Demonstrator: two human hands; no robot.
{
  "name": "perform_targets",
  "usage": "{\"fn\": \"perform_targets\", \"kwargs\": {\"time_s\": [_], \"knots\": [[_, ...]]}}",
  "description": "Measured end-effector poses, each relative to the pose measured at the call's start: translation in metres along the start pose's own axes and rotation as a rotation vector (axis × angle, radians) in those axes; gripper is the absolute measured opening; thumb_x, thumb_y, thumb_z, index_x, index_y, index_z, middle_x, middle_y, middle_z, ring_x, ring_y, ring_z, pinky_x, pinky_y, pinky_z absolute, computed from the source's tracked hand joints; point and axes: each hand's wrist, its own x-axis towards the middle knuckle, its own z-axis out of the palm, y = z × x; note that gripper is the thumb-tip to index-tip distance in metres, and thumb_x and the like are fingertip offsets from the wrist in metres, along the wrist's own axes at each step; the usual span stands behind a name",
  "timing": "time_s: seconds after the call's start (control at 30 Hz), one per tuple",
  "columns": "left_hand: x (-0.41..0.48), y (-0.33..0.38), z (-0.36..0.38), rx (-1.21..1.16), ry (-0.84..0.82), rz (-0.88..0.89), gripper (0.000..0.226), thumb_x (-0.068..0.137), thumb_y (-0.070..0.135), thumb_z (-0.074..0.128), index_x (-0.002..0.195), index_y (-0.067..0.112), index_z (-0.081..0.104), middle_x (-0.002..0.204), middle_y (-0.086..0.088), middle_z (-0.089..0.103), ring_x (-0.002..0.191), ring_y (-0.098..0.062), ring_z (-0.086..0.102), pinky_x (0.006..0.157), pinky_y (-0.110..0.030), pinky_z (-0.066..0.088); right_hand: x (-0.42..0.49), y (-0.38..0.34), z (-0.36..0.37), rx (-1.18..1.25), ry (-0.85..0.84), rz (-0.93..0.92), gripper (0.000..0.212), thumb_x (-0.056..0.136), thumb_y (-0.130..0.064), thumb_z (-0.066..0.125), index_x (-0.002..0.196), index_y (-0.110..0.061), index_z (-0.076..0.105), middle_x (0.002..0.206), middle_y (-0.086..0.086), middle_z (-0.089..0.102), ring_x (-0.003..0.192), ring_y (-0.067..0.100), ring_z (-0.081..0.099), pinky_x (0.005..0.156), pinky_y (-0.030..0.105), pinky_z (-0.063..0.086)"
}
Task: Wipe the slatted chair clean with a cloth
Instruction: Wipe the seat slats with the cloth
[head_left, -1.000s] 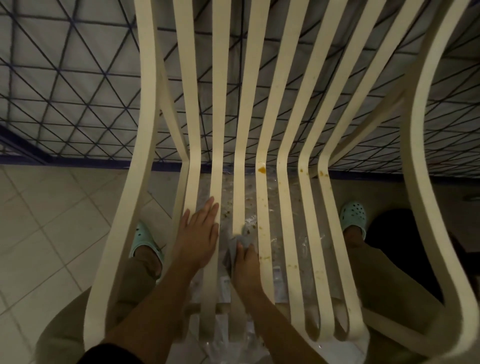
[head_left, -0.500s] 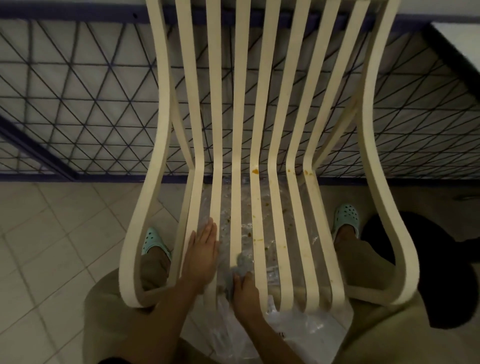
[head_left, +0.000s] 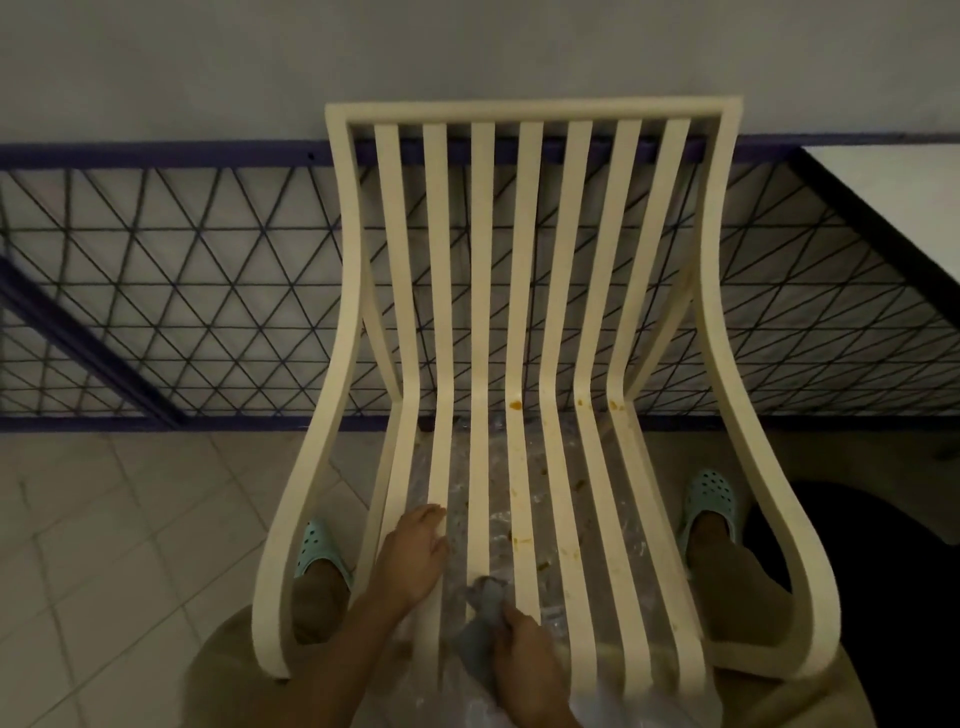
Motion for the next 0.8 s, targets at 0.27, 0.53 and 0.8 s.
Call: {"fn": "perform_targets", "kwargs": {"time_s": [0.27, 0.53, 0.8], "knots": [[0.090, 0.063, -0.072, -0.744, 0.244, -0.141, 0.024, 0.095, 0.008, 0.051, 0.098, 0.028, 0.065, 0.093, 0.005, 0.072, 0.092, -0.016, 0.066, 0.094, -0.036, 0.050, 0.084, -0.081, -0.091, 0.240, 0.174, -0.179, 0.016, 0.097, -0.020, 0.052, 0.107, -0.017, 0.065, 0.092, -0.006, 0.066, 0.082, 0.007, 0.061, 0.078, 0.019, 0.052], [0.206, 0.146, -0.220, -0.716, 0.584, 0.214, 0.025, 0.094, 0.005, 0.049, 0.110, 0.018, 0.064, 0.102, 0.006, 0.068, 0.098, -0.002, 0.061, 0.092, -0.022, 0.049, 0.205, -0.264, -0.240, 0.536, 0.504, -0.634, 0.022, 0.098, -0.023, 0.053, 0.118, -0.018, 0.060, 0.103, -0.007, 0.067, 0.094, -0.001, 0.064, 0.078, 0.015, 0.053], [0.272, 0.193, -0.285, -0.270, 0.654, 0.498, 0.030, 0.090, 0.004, 0.052, 0.117, 0.014, 0.063, 0.115, 0.003, 0.062, 0.101, -0.005, 0.054, 0.083, -0.009, 0.038, 0.271, -0.319, -0.246, 0.429, 0.648, -0.689, 0.025, 0.100, -0.017, 0.047, 0.122, -0.010, 0.055, 0.106, 0.000, 0.062, 0.097, 0.012, 0.061, 0.076, 0.015, 0.047]]}}
